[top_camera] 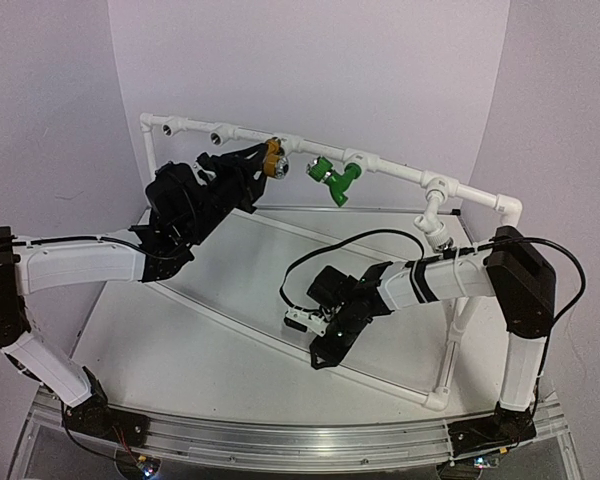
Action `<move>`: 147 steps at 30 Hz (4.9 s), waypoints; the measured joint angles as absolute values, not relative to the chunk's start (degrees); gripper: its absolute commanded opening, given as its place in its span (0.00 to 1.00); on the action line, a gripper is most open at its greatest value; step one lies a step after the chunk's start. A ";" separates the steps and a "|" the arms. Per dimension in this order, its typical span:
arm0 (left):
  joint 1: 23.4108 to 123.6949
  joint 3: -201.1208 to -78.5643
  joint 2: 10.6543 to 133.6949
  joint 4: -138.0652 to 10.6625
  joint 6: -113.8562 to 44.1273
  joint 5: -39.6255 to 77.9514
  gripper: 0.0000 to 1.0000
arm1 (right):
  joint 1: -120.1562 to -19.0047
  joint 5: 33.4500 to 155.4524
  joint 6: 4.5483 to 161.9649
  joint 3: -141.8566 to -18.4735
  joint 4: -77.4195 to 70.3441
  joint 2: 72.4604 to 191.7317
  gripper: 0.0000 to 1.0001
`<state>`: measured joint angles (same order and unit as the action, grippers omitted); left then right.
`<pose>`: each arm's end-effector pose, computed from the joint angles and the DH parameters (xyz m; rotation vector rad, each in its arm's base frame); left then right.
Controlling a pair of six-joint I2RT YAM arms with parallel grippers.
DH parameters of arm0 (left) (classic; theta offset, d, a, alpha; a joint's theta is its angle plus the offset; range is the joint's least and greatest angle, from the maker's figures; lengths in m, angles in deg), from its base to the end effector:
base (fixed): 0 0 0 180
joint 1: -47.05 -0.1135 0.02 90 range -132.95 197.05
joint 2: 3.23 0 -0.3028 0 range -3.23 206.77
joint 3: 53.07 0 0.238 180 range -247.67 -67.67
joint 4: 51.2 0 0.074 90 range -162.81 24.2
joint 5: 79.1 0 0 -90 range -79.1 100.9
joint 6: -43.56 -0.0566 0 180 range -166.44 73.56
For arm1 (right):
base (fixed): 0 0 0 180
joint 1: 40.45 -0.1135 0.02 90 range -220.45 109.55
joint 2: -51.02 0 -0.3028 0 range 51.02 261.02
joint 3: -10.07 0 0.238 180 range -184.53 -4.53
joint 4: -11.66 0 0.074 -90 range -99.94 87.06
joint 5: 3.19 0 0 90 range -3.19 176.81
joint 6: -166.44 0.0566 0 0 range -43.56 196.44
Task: Install the water faucets
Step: Screw the water faucet onto the adaptor.
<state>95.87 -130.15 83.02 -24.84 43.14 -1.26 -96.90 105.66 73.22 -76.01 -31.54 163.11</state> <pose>0.2452 -0.2621 0.4159 -0.7419 1.3607 -1.8865 0.2020 0.3377 0.1704 -1.5143 2.4634 0.6665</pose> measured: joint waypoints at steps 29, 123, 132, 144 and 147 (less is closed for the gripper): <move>96.02 -131.42 85.37 -26.78 43.53 -2.57 0.00 | -96.99 105.51 73.22 -76.91 -32.10 163.41 0.00; 98.36 -140.10 83.86 -46.60 15.85 -7.23 0.00 | -97.38 104.46 73.02 -77.19 -32.63 163.59 0.00; 98.36 -140.10 83.86 -46.80 13.10 -7.05 0.00 | -97.51 104.22 73.00 -77.26 -32.75 163.59 0.00; 98.32 -140.11 83.86 -46.96 8.87 -6.71 0.00 | -97.61 103.99 72.99 -78.19 -33.83 164.29 0.00; 98.30 -141.10 83.90 -48.65 7.77 -6.64 0.00 | -97.62 103.96 72.94 -78.49 -34.19 164.41 0.00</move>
<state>98.30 -141.10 83.90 -48.65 7.77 -6.64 -97.62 103.96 72.94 -78.49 -34.19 164.41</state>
